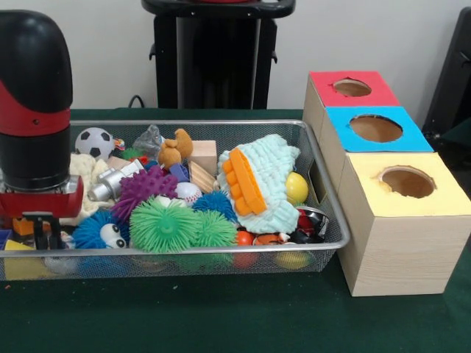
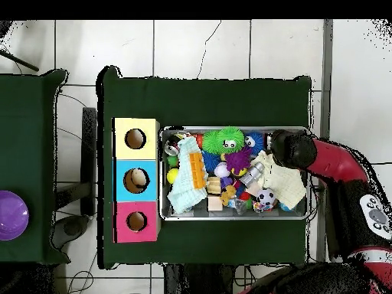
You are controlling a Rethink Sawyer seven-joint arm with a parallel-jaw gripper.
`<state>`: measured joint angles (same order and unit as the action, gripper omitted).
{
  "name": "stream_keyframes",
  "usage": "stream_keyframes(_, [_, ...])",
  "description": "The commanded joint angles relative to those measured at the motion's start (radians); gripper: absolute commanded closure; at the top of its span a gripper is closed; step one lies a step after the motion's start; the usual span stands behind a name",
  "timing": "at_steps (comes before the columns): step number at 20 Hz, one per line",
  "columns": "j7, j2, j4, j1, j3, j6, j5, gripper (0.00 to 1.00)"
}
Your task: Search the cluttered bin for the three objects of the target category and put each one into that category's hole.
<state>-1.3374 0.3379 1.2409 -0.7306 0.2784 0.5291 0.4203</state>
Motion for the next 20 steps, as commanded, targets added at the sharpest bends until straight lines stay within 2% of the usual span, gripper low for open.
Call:
stream_keyframes(1, [-0.161, 0.21, 0.199, 0.014, -0.019, 0.097, -0.083, 1.0])
stream_keyframes(5, [-0.135, 0.288, 0.243, 0.006, -0.021, 0.12, -0.114, 1.0])
stream_keyframes(11, [-0.102, 0.323, 0.274, -0.004, -0.027, 0.116, -0.13, 1.0])
stream_keyframes(15, [-0.1, 0.355, 0.269, 0.018, -0.04, 0.142, -0.14, 1.0])
stream_keyframes(20, [-0.099, 0.355, 0.269, 0.026, -0.044, 0.15, -0.155, 1.0])
